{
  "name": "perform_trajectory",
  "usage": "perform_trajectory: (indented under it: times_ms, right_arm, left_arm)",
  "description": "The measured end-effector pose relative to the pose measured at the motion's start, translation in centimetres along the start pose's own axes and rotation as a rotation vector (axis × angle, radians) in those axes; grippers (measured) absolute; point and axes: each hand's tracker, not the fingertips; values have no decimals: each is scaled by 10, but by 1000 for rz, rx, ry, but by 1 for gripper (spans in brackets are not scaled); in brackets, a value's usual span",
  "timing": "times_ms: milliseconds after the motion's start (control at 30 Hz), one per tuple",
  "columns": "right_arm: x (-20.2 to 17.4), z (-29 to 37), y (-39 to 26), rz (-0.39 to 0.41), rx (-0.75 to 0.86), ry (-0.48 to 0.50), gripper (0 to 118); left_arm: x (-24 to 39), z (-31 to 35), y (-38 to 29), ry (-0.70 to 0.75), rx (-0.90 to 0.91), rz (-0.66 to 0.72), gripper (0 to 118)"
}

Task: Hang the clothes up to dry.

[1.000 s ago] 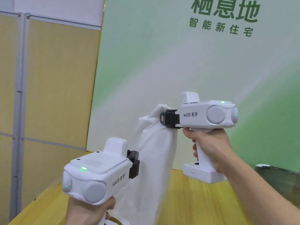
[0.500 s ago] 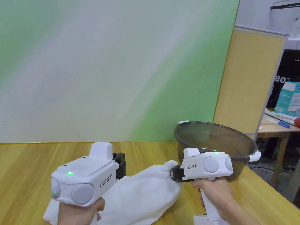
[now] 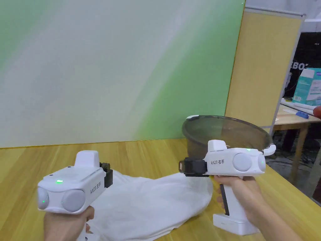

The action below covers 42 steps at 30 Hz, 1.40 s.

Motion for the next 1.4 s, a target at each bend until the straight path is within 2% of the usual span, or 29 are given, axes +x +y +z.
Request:
perform_trajectory:
  times_ms: [67, 100, 133, 200, 233, 267, 300, 333, 367, 400, 467, 533, 633, 767, 800, 833, 867, 900, 967, 1033, 1233, 1400]
  right_arm:
    - [-29, 23, 10, 165, 149, -47, 114]
    - [-46, 18, 14, 227, 209, -111, 114]
    - [-58, 20, 13, 261, 242, -118, 113]
    - [-76, 21, 6, 241, 244, -78, 108]
    - [-85, 19, 1, 218, 263, -41, 93]
    - [-97, 16, -5, 231, 317, -41, 25]
    - [-115, 11, -12, 343, 365, -109, 8]
    - [-120, 7, -19, 344, 363, -115, 7]
    - [-126, 2, -19, 333, 327, -32, 7]
    - [-130, -5, -23, 283, 298, -3, 7]
    - [-137, -12, -34, 282, 312, -30, 7]
    - [-149, -19, -33, 295, 283, -40, 7]
    - [-141, -31, -35, 189, 241, 46, 7]
    - [-129, -32, -41, 162, 213, 42, 7]
    - [-125, -31, -42, 157, 203, 47, 7]
    - [-123, -32, -43, 146, 189, 49, 7]
    - [-121, -32, -45, 144, 186, 46, 7]
    - [-114, -31, -45, 137, 176, 52, 7]
    - [-112, -30, -47, 138, 156, 53, 7]
    - [-106, -28, -48, 135, 161, 65, 7]
    - [-97, -32, -48, 153, 132, 58, 7]
    - [-92, -33, -49, 145, 116, 64, 7]
  left_arm:
    - [-11, 12, 8, 83, 8, -18, 0]
    - [-17, 19, 10, 134, 13, 4, 0]
    - [-24, 25, 11, 165, 22, 20, 0]
    - [-33, 34, 9, 211, 59, 20, 0]
    - [-36, 38, 6, 241, 71, 11, 0]
    - [-39, 40, 3, 268, 83, 7, 0]
    - [-41, 42, 0, 292, 76, 7, 0]
    - [-42, 42, -4, 335, 69, -17, 0]
    - [-45, 43, -6, 354, 65, -18, 0]
    - [-48, 43, -7, 333, 36, 23, 0]
    - [-57, 43, -8, 271, -62, 77, 0]
    - [-66, 35, -9, 180, -240, 68, 0]
    - [-80, 17, -7, 112, -372, 41, 0]
    - [-91, -15, 5, 81, -545, -9, 0]
    - [-94, -22, 8, 51, -613, 4, 8]
    - [-97, -29, 14, 16, -638, 32, 36]
    - [-96, -32, 16, -26, -681, 66, 88]
    - [-95, -39, 18, -45, -689, 89, 118]
    - [-103, -47, 18, -58, -615, 93, 110]
    - [-93, -47, 19, -13, -618, 121, 110]
    - [-83, -64, 6, -28, -737, 79, 107]
    - [-80, -72, -2, -26, -714, 90, 85]
